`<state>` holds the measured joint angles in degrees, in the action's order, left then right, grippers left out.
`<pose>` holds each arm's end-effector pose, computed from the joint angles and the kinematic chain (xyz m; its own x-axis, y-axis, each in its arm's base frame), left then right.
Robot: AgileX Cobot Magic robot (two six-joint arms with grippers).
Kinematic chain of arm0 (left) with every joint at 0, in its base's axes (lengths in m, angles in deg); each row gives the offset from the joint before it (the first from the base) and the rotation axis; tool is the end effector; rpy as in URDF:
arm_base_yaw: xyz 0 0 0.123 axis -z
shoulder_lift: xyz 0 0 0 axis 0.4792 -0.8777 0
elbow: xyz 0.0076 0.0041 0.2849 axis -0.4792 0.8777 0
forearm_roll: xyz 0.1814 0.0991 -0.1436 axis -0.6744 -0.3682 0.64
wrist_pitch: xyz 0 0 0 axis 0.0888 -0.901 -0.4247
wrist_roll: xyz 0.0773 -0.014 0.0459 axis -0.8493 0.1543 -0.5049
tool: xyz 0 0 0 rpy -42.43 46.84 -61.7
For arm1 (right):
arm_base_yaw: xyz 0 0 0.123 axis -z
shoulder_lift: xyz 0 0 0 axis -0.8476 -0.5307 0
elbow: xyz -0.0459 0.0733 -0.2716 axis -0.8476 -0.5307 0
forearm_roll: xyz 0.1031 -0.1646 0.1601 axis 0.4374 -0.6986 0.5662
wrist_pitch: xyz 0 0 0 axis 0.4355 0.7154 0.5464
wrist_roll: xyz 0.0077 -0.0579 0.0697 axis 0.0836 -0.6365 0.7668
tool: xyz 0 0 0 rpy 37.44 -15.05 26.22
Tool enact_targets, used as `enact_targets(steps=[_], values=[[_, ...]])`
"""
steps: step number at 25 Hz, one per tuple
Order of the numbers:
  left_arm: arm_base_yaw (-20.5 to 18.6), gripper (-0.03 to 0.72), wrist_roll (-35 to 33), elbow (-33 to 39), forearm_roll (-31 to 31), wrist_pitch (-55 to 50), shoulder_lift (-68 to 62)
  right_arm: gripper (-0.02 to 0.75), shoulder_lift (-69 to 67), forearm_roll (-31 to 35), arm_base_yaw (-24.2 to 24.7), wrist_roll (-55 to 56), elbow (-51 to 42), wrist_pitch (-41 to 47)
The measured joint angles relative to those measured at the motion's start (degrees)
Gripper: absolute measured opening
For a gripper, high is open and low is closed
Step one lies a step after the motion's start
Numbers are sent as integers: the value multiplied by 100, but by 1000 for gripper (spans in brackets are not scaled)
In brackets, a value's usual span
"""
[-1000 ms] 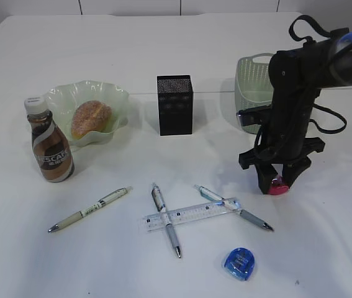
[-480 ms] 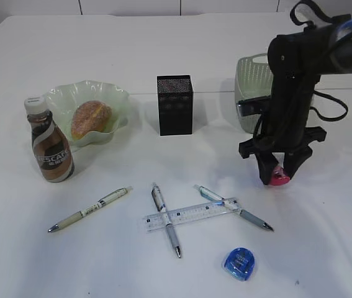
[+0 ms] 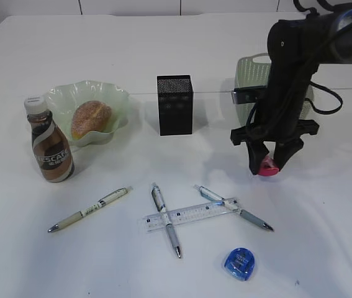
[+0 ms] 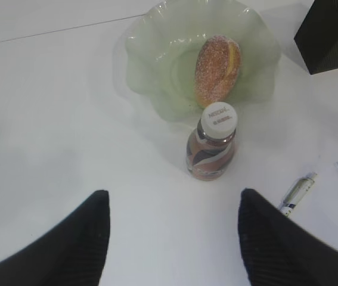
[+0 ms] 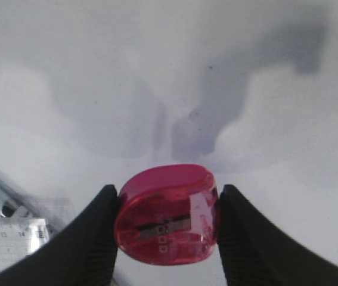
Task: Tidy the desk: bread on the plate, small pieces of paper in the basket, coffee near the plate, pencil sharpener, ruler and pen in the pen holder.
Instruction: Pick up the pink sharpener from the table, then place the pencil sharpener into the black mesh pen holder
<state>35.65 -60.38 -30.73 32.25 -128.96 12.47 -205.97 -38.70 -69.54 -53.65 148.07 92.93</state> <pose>0.2565 -0.0300 0.3737 -0.7229 0.0790 -0.6864 0.1030 0.9947 0.0059 0.4217 0.0908 0.1591 -0.9874 -0.1512 0.0473 -0.1492 0.9878 0.0435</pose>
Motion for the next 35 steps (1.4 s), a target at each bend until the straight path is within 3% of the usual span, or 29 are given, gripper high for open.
enact_targets(steps=[29,35], values=[[0,474,0,0,-36,113,0,386,-8,396,-175,-333,2087,72],[0,474,0,0,-49,113,0,386,-8,432,-369,-482,2214,-666]])
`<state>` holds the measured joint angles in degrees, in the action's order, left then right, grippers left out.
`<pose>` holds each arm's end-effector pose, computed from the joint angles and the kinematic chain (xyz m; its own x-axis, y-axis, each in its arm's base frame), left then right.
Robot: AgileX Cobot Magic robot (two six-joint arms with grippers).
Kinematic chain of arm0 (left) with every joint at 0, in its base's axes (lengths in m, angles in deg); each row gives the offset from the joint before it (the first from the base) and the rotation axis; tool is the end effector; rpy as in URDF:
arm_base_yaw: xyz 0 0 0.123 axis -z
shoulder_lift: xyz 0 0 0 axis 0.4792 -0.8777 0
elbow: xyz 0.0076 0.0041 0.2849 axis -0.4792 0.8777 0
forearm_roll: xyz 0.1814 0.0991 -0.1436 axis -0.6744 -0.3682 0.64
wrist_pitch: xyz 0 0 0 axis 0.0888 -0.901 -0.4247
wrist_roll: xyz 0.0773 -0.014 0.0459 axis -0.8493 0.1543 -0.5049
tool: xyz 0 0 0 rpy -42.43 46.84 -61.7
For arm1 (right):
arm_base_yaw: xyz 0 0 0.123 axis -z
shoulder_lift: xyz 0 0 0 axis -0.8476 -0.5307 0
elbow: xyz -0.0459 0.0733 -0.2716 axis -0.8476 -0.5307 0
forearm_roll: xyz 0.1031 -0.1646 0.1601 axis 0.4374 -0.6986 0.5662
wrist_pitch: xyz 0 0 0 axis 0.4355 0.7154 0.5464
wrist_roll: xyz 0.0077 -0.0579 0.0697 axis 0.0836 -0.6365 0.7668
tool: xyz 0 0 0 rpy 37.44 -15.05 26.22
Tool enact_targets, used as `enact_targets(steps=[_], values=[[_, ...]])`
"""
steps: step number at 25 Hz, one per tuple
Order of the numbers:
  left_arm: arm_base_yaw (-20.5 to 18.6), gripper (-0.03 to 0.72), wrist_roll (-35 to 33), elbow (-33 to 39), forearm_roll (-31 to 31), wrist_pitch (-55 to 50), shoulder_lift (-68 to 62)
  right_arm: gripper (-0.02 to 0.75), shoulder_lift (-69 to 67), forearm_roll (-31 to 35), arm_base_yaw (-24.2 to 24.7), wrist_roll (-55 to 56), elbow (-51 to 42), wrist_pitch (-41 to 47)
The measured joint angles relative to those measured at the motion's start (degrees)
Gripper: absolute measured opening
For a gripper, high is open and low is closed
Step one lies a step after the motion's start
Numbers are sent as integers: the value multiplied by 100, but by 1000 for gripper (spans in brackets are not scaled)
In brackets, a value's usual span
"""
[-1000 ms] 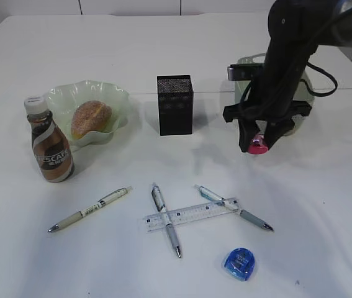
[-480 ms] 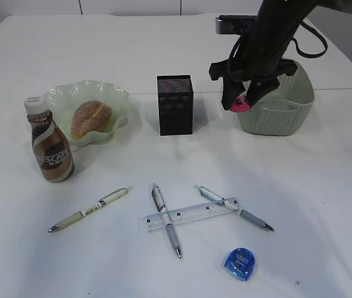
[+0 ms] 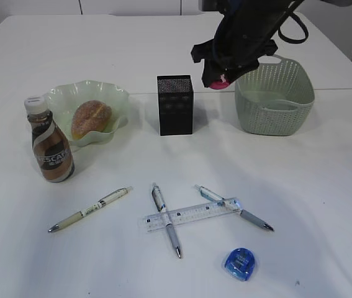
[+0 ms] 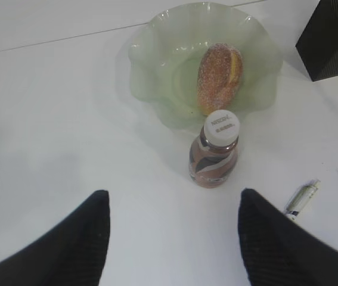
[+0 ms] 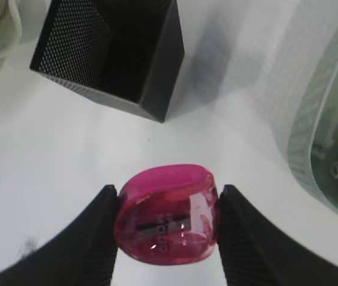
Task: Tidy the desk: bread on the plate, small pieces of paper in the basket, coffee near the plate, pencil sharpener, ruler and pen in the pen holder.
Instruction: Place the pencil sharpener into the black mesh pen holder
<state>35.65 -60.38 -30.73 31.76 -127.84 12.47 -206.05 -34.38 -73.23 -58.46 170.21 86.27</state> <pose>0.2579 -0.0296 0.3749 -0.7087 0.0832 -0.7006 0.1028 0.9946 0.0141 0.4682 0.1384 0.2640 -0.8668 -0.2300 -0.4424 -0.3034 0.9474 0.1017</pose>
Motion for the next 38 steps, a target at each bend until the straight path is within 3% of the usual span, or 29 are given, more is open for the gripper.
enact_targets(steps=[6,9,10,17,25,38], values=[[0,474,0,0,0,0,0,386,0,36,0,-47,0,-807],[0,474,0,0,0,0,0,386,0,36,0,-47,0,-807],[0,474,0,0,0,0,0,386,-60,286,0,-179,0,-1402],[0,474,0,0,0,0,0,386,-255,852,0,-533,0,-2128],[0,474,0,0,0,0,0,386,-608,1596,0,-1195,0,-2424],[0,474,0,0,0,0,0,386,-998,1860,0,-1603,10,-2729]])
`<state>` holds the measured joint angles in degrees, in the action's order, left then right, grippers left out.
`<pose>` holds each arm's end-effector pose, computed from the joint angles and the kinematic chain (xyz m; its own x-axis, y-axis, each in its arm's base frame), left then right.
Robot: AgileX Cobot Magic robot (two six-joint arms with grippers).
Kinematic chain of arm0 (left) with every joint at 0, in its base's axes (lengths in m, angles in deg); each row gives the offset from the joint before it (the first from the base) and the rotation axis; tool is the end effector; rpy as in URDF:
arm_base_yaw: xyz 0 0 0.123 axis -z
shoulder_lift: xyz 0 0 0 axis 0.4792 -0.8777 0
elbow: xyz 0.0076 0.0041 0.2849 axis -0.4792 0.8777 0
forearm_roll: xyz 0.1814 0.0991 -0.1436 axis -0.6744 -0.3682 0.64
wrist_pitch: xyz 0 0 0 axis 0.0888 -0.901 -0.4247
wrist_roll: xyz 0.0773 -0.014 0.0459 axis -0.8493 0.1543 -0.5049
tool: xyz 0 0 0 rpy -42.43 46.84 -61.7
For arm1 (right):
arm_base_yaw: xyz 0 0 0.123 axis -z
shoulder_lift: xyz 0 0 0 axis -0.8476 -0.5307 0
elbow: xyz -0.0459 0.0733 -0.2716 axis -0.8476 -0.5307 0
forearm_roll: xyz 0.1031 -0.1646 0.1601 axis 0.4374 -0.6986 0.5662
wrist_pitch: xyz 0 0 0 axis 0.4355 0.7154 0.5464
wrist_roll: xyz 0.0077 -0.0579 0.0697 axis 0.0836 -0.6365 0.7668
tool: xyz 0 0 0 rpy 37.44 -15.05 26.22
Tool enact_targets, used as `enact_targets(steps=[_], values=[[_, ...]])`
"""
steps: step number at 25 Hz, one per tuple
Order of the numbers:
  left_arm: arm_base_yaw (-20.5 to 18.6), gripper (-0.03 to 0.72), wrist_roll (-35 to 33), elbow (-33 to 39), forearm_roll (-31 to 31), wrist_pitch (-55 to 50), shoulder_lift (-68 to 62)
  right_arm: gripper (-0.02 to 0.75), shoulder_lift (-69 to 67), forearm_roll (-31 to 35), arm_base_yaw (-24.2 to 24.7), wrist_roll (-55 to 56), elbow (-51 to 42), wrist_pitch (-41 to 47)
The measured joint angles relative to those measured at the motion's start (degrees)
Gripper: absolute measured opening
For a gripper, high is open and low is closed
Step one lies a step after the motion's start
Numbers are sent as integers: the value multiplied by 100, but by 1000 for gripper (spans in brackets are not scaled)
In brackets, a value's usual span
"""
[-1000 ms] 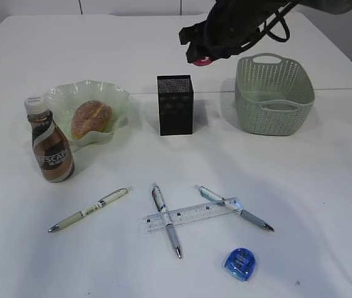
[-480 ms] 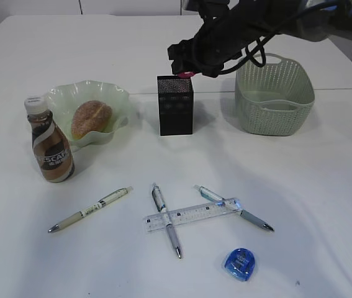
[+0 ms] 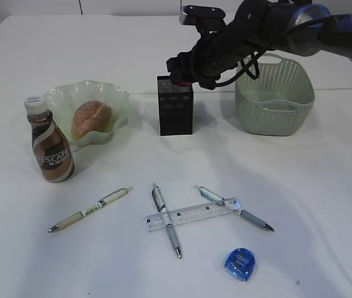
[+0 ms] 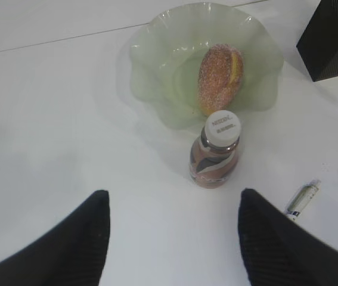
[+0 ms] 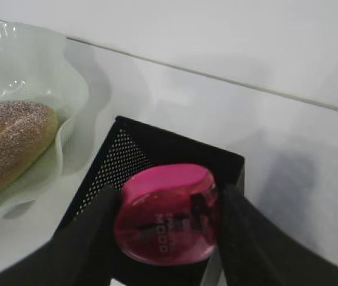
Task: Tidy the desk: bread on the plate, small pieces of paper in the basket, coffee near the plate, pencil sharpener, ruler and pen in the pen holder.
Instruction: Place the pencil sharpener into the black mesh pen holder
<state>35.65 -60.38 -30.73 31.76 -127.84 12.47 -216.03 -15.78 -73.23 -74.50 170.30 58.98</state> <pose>0.2579 -0.0296 0.3749 -0.7087 0.0832 -0.7006 0.1028 0.9946 0.0141 0.5182 0.1653 0.2036 -0.6849 -0.1430 -0.7145 -0.4001 0.8933 0.2047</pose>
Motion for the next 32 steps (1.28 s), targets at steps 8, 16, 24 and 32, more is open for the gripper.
enact_targets(steps=[8,16,24,32], values=[[0,474,0,0,0,0,0,386,-24,186,-38,-204,0,-23],[0,474,0,0,0,0,0,386,-35,245,-86,-260,0,-23],[0,474,0,0,0,0,0,397,-35,255,-86,-377,0,-23],[0,474,0,0,0,0,0,473,-35,359,-86,-404,0,-23]])
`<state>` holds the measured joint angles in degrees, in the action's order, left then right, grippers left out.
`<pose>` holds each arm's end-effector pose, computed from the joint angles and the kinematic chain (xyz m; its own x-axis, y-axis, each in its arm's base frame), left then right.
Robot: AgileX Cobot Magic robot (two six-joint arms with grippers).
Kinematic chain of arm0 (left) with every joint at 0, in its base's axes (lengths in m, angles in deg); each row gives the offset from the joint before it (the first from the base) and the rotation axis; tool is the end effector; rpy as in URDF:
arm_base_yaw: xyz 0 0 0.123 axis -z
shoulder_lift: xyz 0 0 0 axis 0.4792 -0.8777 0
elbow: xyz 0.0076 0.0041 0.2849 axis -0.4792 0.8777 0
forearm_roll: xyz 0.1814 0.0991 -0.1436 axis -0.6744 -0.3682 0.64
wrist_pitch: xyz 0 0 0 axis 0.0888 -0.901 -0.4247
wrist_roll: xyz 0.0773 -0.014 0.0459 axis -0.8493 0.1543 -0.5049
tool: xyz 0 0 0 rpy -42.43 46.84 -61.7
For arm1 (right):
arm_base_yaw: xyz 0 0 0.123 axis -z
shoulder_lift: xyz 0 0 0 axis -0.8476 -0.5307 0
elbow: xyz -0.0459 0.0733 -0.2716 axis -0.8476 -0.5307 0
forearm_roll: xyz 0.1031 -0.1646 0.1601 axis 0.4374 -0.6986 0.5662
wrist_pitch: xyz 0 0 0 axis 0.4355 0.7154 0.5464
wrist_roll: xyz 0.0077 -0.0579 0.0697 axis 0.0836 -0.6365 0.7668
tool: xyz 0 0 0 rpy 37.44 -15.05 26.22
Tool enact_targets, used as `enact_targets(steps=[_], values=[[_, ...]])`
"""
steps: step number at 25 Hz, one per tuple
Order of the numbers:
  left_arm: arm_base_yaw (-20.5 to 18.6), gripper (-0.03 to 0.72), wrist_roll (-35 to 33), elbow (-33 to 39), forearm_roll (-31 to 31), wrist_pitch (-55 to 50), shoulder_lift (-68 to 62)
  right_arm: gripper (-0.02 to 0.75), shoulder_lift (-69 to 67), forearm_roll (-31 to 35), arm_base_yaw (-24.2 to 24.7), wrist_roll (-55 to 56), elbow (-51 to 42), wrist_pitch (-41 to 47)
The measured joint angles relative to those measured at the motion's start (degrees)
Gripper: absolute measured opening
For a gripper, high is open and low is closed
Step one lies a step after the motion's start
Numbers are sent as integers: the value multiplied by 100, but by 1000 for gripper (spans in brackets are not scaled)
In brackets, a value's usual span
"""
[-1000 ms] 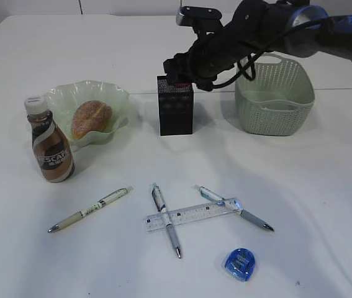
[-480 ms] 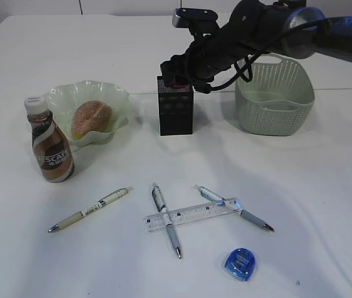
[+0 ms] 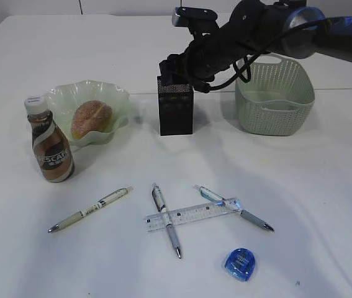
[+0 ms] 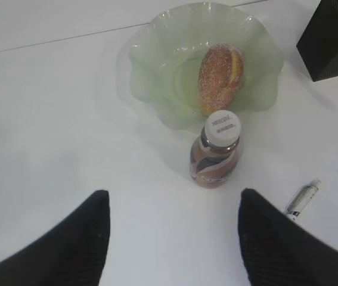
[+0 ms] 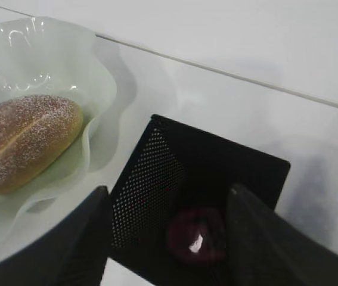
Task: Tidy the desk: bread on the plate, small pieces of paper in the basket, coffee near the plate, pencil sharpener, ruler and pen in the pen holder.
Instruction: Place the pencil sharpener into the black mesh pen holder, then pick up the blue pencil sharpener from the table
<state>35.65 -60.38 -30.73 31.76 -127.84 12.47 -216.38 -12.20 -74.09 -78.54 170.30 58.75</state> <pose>0.2579 -0.0296 0.3749 -0.7087 0.0832 -0.7006 0.1028 0.9946 0.0141 0.5159 0.1760 0.2019 -0.6686 -0.1640 -0.7253 -0.4446 0.8700 0.2130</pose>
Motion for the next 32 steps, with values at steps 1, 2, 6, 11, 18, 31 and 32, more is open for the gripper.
enact_targets(steps=[1,2,6,11,18,31,32], values=[[0,474,0,0,0,0,0,478,0,57,0,-33,0,0],[0,474,0,0,0,0,0,480,0,81,0,-64,0,0],[0,474,0,0,0,0,0,482,0,171,0,-151,0,0],[0,474,0,0,0,0,0,482,-2,171,0,-185,168,88],[0,474,0,0,-27,9,0,482,-2,99,0,-209,897,766],[0,474,0,-292,-219,-121,0,482,124,-941,0,-3,2027,3417],[0,474,0,-292,-219,-125,10,481,192,-1138,0,79,2041,3547]])
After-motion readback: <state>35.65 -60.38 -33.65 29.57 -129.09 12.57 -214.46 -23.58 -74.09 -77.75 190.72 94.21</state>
